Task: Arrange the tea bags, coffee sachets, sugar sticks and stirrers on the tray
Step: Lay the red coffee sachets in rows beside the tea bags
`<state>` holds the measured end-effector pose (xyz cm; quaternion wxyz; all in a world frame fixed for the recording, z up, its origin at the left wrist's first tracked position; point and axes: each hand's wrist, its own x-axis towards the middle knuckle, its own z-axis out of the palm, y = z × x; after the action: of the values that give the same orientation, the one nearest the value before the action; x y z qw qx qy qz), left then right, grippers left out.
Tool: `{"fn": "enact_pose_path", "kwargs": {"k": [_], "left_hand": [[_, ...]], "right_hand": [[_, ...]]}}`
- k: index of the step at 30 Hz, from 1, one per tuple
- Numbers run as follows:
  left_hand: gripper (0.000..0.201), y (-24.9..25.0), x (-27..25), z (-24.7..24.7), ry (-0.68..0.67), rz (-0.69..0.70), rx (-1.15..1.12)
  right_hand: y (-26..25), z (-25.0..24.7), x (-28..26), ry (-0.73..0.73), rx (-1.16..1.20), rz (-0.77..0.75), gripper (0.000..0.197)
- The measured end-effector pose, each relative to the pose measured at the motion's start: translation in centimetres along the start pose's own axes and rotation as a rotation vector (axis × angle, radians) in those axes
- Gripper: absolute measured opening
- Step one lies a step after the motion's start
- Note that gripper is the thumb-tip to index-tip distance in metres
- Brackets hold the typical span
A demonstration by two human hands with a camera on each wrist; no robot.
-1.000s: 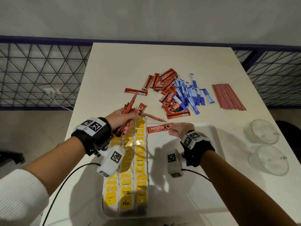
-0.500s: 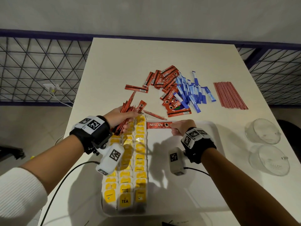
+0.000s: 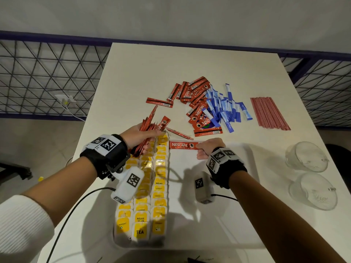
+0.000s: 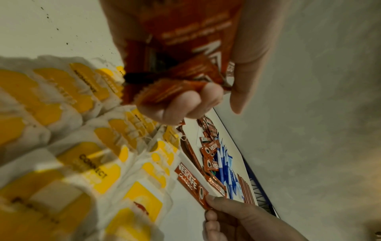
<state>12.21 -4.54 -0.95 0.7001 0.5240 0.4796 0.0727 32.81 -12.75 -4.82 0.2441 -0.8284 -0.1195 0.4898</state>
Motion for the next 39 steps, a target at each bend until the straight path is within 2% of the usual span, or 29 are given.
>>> {"fn": "enact_pose_path", "kwargs": {"k": [6, 10, 12, 14, 15, 17, 21, 24, 26, 29, 30, 33, 39], "left_hand": [[0.014, 0.2, -0.7, 0.3, 0.022, -0.025, 0.020], [0.011, 0.2, -1.2, 0.6, 0.019, 0.004, 0.035], [0.017, 0.4, -1.5, 0.9, 0.018, 0.008, 0.007], [0.038, 0.7, -1.7, 1.3, 0.025, -0.012, 0.012], [0.036, 0.9, -1.7, 1.6, 0.022, -0.011, 0.006], [0.016, 1.3, -2.1, 2.3, -0.016, 0.006, -0.035], [0.015, 1.5, -2.0, 3.5, -0.014, 0.021, -0.016], [0.014, 1.4, -2.2, 4.2, -0.018, 0.030, -0.020], [0.031, 1.2, -2.1, 4.3, -0.013, 0.033, 0.024], [0.049, 1.0, -2.4, 4.1, -0.009, 0.013, 0.075], [0.047, 0.8, -2.4, 4.1, -0.019, 0.002, 0.084], [0.014, 0.6, -2.9, 3.9, -0.033, -0.027, 0.092], [0.016, 0.0, -2.4, 3.8, 0.122, -0.025, 0.130]], "right_hand": [[0.2, -0.3, 0.2, 0.018, -0.004, -0.045, 0.019], [0.1, -1.5, -0.4, -0.028, 0.011, -0.077, 0.017], [-0.3, -2.0, -1.4, -0.095, 0.081, -0.154, 0.014], [-0.9, -2.3, -3.0, -0.174, 0.132, -0.271, 0.016], [-1.2, -2.4, -3.8, -0.216, 0.146, -0.321, 0.018], [-2.0, -2.5, -5.3, -0.312, 0.161, -0.403, 0.023], [-2.8, -1.9, -7.2, -0.452, 0.144, -0.530, 0.035], [-2.9, -1.6, -7.4, -0.435, 0.110, -0.577, 0.025], [-2.7, -1.8, -7.3, -0.422, 0.104, -0.587, 0.015], [-2.4, -2.4, -6.8, -0.387, 0.157, -0.562, 0.013], [-2.3, -2.7, -6.7, -0.375, 0.183, -0.549, 0.013], [-1.8, -3.5, -6.2, -0.368, 0.246, -0.497, 0.012], [-0.6, -3.9, -5.2, -0.406, 0.203, -0.435, 0.012]]}}
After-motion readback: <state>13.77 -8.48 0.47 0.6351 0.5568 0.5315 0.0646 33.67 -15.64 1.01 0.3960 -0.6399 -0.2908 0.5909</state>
